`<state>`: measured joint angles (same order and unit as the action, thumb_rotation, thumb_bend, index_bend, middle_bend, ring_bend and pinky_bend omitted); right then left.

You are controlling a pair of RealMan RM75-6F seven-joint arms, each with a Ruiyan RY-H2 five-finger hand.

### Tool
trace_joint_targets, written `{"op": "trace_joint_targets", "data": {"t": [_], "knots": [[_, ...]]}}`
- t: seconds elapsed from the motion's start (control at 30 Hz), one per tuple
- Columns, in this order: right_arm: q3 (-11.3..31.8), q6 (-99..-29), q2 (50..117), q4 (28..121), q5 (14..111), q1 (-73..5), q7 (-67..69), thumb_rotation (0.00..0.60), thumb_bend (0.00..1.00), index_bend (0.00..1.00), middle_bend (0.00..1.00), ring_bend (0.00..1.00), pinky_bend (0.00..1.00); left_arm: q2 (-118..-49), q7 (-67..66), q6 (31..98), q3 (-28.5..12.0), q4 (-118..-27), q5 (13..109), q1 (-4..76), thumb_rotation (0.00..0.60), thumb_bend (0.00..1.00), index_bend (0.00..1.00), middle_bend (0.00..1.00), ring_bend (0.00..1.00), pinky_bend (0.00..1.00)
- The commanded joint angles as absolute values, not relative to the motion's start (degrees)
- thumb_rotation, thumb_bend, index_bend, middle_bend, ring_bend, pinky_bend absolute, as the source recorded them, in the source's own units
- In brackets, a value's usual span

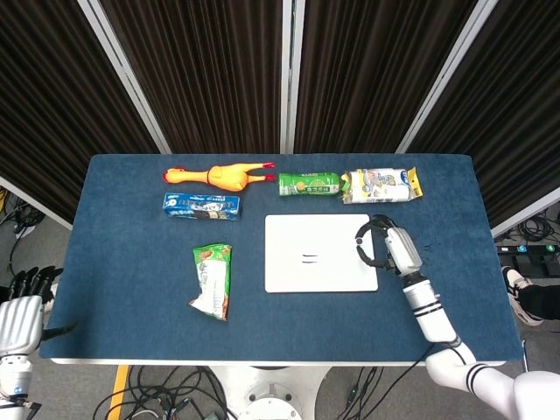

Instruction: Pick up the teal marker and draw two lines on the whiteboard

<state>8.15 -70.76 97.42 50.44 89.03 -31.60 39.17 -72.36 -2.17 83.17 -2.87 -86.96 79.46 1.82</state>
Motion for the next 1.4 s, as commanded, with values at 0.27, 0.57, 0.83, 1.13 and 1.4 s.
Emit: {"op": "trace_joint_targets", "data": {"t": [0.27,0.57,0.83,1.13,1.4], "knots": [[-3.2,-73.7,93.4,29.1,103.7,-34.7,3.5,0.600,0.54,0.70,0.54,0.25,0.02,-71.5,-4.2,83.4,-2.6,-89.3,79.2,1.6,0.600,0.01,0.16,0.11,0.04,0.02],[-5.9,-73.3,99.0,20.4,104.0,-33.3,2.0,0.600,0.53,0.66,0.50,0.19,0.00,-71.1,-5.4,83.3,-2.4,-90.9,78.5,1.3,0.600,0.01,0.16,0.11,0.04,0.02],[-7.2,-66.8,100.9,18.7,102.5,-31.8,-3.0,0.600,0.53,0.24,0.18,0.00,0.00,-70.8,-5.5,83.4,-2.6,-91.2,78.5,1.4,0.600,0.01,0.16,0.11,0.04,0.02],[-2.7,-70.5,95.4,32.4,96.4,-27.5,-12.1,0.600,0.50,0.00,0.00,0.00,0.00,-70.9,-5.3,84.1,-2.8,-90.9,78.9,1.4,0.600,0.01,0.16,0.11,0.04,0.02],[4.9,-80.2,78.3,69.4,84.1,-16.4,7.5,0.600,0.38,0.02,0.15,0.00,0.00,-71.7,-5.4,84.6,-3.1,-89.7,79.9,1.8,0.600,0.01,0.16,0.11,0.04,0.02]]}}
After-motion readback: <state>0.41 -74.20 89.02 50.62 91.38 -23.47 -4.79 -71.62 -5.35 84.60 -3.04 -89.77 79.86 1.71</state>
